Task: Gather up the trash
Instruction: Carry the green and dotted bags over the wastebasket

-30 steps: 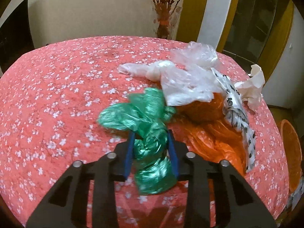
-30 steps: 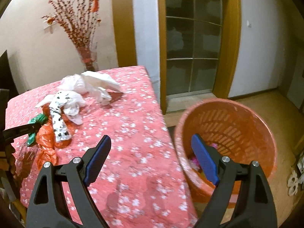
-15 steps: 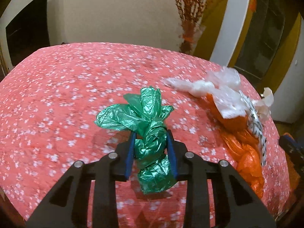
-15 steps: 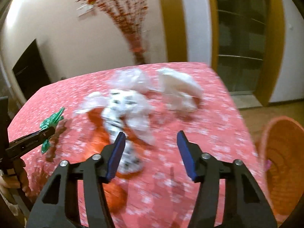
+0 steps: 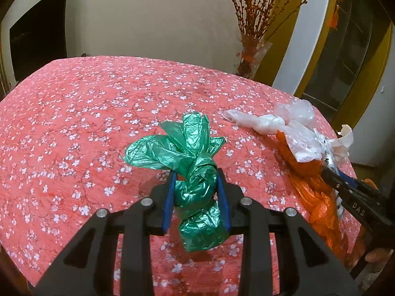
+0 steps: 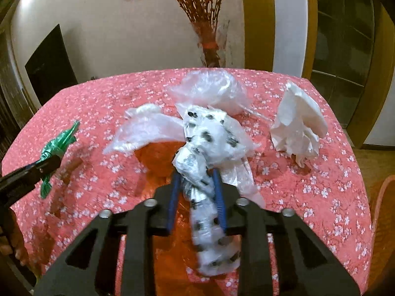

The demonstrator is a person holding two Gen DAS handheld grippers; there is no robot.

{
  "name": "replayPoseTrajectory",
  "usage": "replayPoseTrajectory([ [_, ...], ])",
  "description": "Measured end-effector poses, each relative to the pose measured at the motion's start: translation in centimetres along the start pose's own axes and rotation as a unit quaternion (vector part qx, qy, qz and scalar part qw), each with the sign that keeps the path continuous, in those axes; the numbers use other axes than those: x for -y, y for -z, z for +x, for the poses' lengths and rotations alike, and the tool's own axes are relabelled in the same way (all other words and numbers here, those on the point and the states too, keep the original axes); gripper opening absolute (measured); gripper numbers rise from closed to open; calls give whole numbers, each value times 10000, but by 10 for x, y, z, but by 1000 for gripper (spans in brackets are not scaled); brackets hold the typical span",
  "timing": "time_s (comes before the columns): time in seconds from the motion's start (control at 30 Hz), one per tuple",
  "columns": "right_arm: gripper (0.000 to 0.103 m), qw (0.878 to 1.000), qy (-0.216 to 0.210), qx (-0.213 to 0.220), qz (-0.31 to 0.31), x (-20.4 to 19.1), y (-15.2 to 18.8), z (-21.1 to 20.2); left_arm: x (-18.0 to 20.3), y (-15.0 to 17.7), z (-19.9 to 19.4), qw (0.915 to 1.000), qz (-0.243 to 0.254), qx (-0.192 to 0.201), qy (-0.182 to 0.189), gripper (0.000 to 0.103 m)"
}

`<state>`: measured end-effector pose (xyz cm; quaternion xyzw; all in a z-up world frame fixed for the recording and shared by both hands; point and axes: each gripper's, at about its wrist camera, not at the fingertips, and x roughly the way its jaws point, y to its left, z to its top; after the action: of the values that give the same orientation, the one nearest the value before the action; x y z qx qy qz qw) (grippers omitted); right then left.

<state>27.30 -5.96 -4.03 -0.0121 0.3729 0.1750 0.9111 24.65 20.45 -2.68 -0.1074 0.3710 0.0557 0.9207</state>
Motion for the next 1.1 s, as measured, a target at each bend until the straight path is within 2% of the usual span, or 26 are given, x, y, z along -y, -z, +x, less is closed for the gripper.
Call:
replayPoseTrajectory([
  [0.2, 17, 9997, 25, 203, 91, 13, 6, -23, 9, 1, -5, 9999, 66, 11, 125, 31],
  [0.53, 17, 9967, 345, 640, 366, 51, 17, -75, 64, 4, -28, 9971, 510, 143, 544, 31],
  [0.83, 17, 9913, 748, 936, 542, 83, 38, -117, 131, 15, -47, 9884, 1021, 192, 1106, 31],
  [1.1, 17, 9848, 1089, 1101, 781, 114, 56, -146, 188, 25, -59, 9770, 1411, 191, 1585, 31],
])
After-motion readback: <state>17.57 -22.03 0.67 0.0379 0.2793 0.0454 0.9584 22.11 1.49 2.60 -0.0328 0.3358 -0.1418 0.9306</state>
